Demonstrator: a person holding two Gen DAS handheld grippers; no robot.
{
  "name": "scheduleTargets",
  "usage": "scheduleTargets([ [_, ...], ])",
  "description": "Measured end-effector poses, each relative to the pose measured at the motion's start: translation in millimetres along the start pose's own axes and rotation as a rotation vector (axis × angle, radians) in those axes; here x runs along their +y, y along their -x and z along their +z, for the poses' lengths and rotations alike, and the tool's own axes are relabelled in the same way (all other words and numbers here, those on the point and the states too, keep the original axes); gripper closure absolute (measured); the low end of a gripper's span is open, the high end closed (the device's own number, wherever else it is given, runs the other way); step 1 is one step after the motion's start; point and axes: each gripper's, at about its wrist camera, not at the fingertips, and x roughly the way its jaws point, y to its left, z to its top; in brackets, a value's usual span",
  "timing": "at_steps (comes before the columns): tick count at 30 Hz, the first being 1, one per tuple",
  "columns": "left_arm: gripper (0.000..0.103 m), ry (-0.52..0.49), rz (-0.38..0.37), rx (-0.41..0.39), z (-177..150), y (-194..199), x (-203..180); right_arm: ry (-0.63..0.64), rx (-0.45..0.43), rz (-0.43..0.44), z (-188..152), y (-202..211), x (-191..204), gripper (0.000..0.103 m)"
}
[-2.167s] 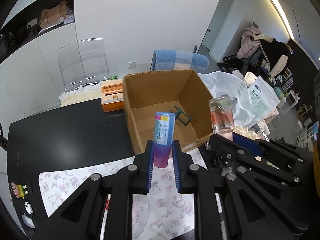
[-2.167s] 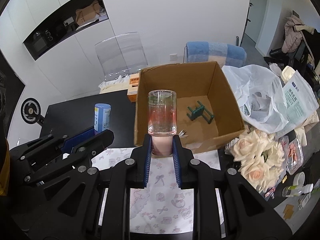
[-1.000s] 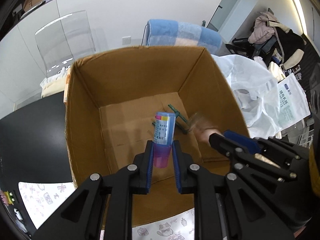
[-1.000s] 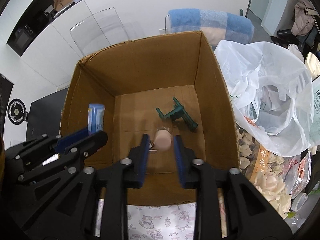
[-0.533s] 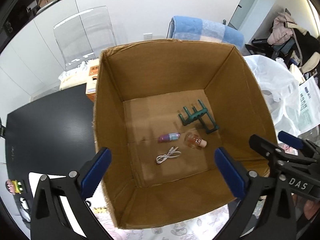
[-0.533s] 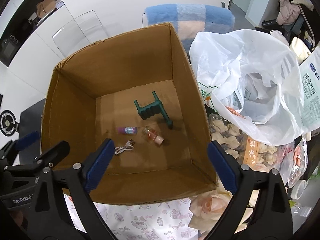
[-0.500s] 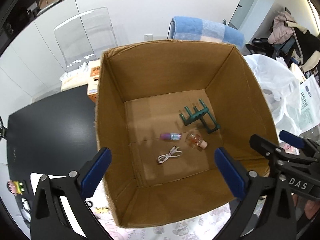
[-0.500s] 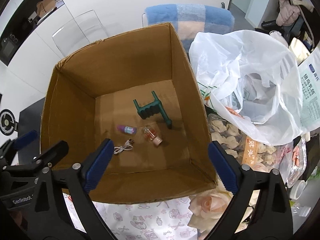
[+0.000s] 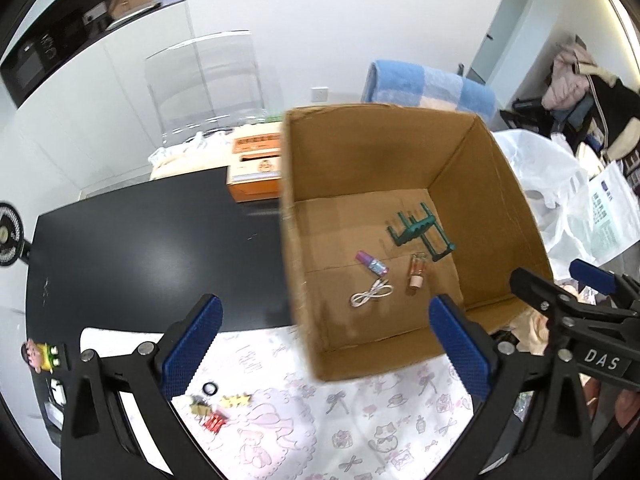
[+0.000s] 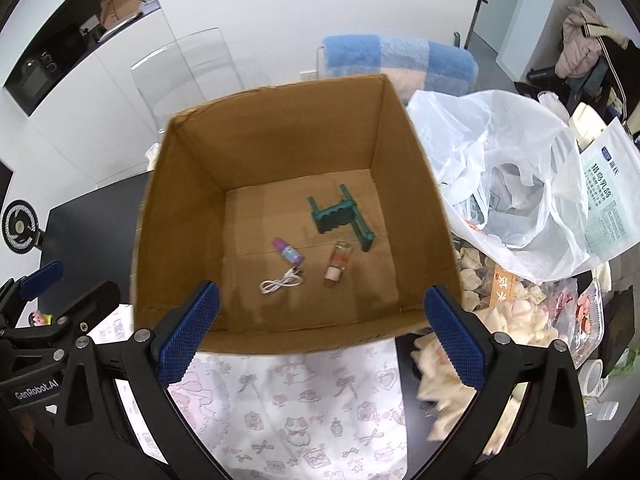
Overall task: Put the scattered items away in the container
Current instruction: 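Move both open tools back from the box over the mat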
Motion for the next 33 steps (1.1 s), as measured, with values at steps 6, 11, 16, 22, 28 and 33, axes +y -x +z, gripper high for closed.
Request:
scheduleTargets([
  [6, 0.001, 0.035, 0.008, -0.004, -25, 23, 41, 0.028, -0.004, 0.010, -28, 18, 39, 0.000],
  [11, 0.001, 0.061, 0.014, -0.002, -54, 41, 77, 0.058, 0.008, 0.026, -60, 27, 78, 0.000],
  [16, 0.001, 0.084, 0.026, 0.016, -82, 49, 110, 0.088, 0.036, 0.035, -88, 28, 114, 0.000],
  [22, 0.001, 0.093, 0.045, 0.065, -118, 45, 146, 0.122, 0.081, 0.047, -121, 19, 155, 0.000],
  [28, 0.001, 0.105, 0.045, 0.121, -149, 35, 175, 0.153, 0.140, 0.051, -155, 3, 191, 0.000],
  [33, 0.001, 0.097, 0.044, 0.156, -172, 32, 193, 0.160, 0.173, 0.042, -176, -7, 208, 0.000],
])
